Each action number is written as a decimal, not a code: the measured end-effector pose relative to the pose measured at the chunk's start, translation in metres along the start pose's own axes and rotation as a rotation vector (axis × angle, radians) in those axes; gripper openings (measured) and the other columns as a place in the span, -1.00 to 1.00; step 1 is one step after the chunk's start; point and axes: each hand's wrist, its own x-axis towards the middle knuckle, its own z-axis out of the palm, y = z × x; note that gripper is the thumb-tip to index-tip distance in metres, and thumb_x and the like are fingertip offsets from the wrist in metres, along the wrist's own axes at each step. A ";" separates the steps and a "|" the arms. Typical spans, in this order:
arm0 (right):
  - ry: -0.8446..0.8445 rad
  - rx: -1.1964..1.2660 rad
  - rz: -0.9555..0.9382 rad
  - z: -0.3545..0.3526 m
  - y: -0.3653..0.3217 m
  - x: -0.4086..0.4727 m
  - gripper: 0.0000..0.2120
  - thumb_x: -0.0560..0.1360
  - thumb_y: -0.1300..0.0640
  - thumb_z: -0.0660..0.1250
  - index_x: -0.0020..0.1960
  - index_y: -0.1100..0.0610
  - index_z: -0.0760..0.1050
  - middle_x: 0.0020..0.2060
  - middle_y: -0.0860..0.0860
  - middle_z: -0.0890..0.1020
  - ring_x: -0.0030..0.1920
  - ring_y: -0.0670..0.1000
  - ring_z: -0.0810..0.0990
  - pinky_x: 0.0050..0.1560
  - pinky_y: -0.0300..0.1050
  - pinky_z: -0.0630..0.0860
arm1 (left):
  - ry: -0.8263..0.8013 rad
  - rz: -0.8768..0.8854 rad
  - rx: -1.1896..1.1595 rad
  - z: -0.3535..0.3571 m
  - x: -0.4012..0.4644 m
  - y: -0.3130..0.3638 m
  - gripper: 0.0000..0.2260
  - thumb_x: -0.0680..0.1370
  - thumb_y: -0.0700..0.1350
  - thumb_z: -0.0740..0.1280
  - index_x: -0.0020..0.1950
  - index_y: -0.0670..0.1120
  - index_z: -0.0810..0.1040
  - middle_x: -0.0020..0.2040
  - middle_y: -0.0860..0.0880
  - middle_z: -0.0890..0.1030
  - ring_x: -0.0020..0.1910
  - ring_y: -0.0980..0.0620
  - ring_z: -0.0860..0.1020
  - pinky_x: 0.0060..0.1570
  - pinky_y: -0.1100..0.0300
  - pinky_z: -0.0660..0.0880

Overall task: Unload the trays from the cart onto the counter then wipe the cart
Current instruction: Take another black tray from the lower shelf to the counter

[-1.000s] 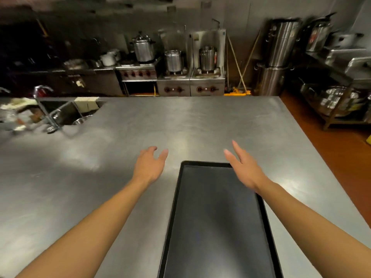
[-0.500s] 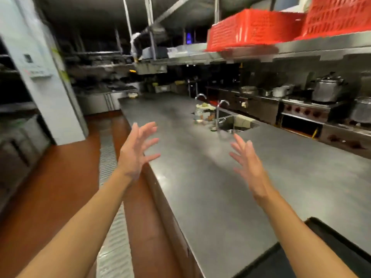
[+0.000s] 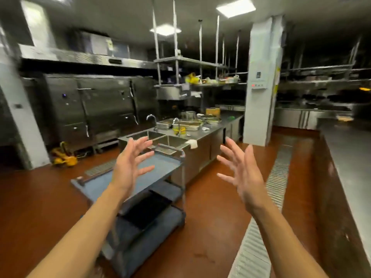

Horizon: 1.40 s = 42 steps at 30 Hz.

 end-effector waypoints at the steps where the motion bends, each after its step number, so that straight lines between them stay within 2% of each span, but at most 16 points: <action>1: -0.044 0.018 -0.002 0.023 0.004 0.005 -0.04 0.25 -0.71 0.12 0.55 -0.29 0.31 0.49 -0.21 0.45 0.44 -0.13 0.48 0.41 0.20 0.42 | 0.037 0.006 0.021 -0.025 -0.005 0.008 -0.44 0.66 0.31 0.04 0.47 0.02 0.51 0.40 0.04 0.60 0.39 -0.12 0.54 0.27 -0.29 0.50; 4: -0.168 0.064 0.002 0.108 0.012 0.017 -0.04 0.25 -0.70 0.16 0.55 -0.28 0.30 0.48 -0.22 0.45 0.46 -0.13 0.46 0.38 0.11 0.44 | 0.152 0.035 0.086 -0.117 -0.027 0.039 -0.44 0.63 0.31 0.04 0.46 0.05 0.51 0.39 0.06 0.60 0.38 -0.09 0.55 0.31 -0.28 0.50; 8: -0.254 0.102 -0.004 0.216 0.021 0.024 -0.05 0.23 -0.70 0.18 0.53 -0.30 0.33 0.47 -0.23 0.46 0.43 -0.15 0.48 0.31 0.05 0.48 | 0.266 0.083 0.179 -0.223 -0.058 0.072 -0.48 0.66 0.27 0.05 0.47 0.04 0.50 0.38 0.06 0.61 0.36 -0.05 0.58 0.31 -0.28 0.51; 11: -0.318 0.081 -0.021 0.291 0.029 0.025 -0.12 0.29 -0.67 0.17 0.53 -0.32 0.32 0.50 -0.19 0.42 0.45 -0.12 0.46 0.35 0.11 0.46 | 0.352 0.114 0.219 -0.291 -0.076 0.091 -0.48 0.62 0.33 0.11 0.45 0.09 0.51 0.37 0.09 0.61 0.35 -0.03 0.58 0.28 -0.23 0.54; 14: -0.363 0.088 -0.022 0.365 0.036 0.029 -0.18 0.34 -0.64 0.16 0.52 -0.33 0.32 0.51 -0.17 0.42 0.44 -0.10 0.46 0.33 0.14 0.47 | 0.407 0.125 0.234 -0.354 -0.090 0.103 -0.52 0.65 0.26 0.09 0.45 0.09 0.51 0.38 0.08 0.60 0.36 -0.03 0.57 0.28 -0.21 0.55; 18: -0.399 0.099 0.006 0.445 0.045 0.046 -0.30 0.48 -0.47 0.06 0.56 -0.27 0.30 0.51 -0.15 0.42 0.44 -0.08 0.46 0.39 0.21 0.45 | 0.504 0.122 0.264 -0.419 -0.087 0.112 -0.58 0.73 0.15 0.06 0.48 0.05 0.49 0.37 0.08 0.61 0.34 -0.03 0.58 0.28 -0.18 0.56; 20: -0.424 0.092 0.023 0.474 0.052 0.057 -0.31 0.50 -0.49 0.07 0.56 -0.27 0.29 0.51 -0.14 0.41 0.44 -0.08 0.46 0.39 0.19 0.45 | 0.514 0.110 0.275 -0.445 -0.077 0.110 -0.58 0.73 0.16 0.06 0.48 0.06 0.49 0.37 0.09 0.61 0.34 -0.02 0.58 0.29 -0.17 0.56; 25: -0.470 0.072 0.106 0.539 0.097 0.100 -0.34 0.51 -0.47 0.08 0.54 -0.27 0.31 0.49 -0.12 0.44 0.43 -0.06 0.47 0.37 0.19 0.46 | 0.508 0.035 0.320 -0.510 -0.037 0.076 -0.58 0.73 0.17 0.05 0.49 0.07 0.47 0.39 0.09 0.59 0.35 0.00 0.58 0.32 -0.18 0.54; 31: -0.551 0.060 0.206 0.629 0.208 0.185 -0.36 0.56 -0.43 0.02 0.56 -0.21 0.32 0.49 -0.12 0.46 0.42 -0.07 0.49 0.37 0.20 0.50 | 0.527 -0.044 0.364 -0.600 0.044 -0.001 -0.54 0.67 0.23 0.08 0.47 0.08 0.49 0.39 0.11 0.58 0.34 0.03 0.58 0.28 -0.09 0.56; 36: -0.645 0.062 0.338 0.725 0.293 0.265 -0.31 0.53 -0.42 0.00 0.57 -0.17 0.31 0.51 -0.08 0.44 0.44 -0.03 0.48 0.42 0.28 0.44 | 0.594 -0.215 0.382 -0.690 0.111 -0.062 -0.53 0.66 0.25 0.09 0.45 0.08 0.50 0.39 0.11 0.58 0.33 0.03 0.58 0.32 -0.15 0.54; 38: -0.715 0.076 0.361 0.765 0.318 0.297 -0.32 0.54 -0.42 0.00 0.57 -0.16 0.32 0.50 -0.08 0.44 0.43 -0.03 0.48 0.42 0.30 0.43 | 0.661 -0.234 0.380 -0.728 0.133 -0.073 -0.49 0.61 0.29 0.10 0.45 0.09 0.50 0.39 0.12 0.57 0.34 0.03 0.58 0.31 -0.12 0.55; 42: -0.789 0.104 0.390 0.834 0.352 0.358 -0.35 0.57 -0.42 0.01 0.56 -0.18 0.33 0.49 -0.10 0.46 0.42 -0.05 0.50 0.41 0.31 0.43 | 0.736 -0.232 0.370 -0.791 0.177 -0.078 -0.57 0.70 0.22 0.06 0.46 0.08 0.49 0.40 0.12 0.57 0.32 0.05 0.59 0.32 -0.14 0.55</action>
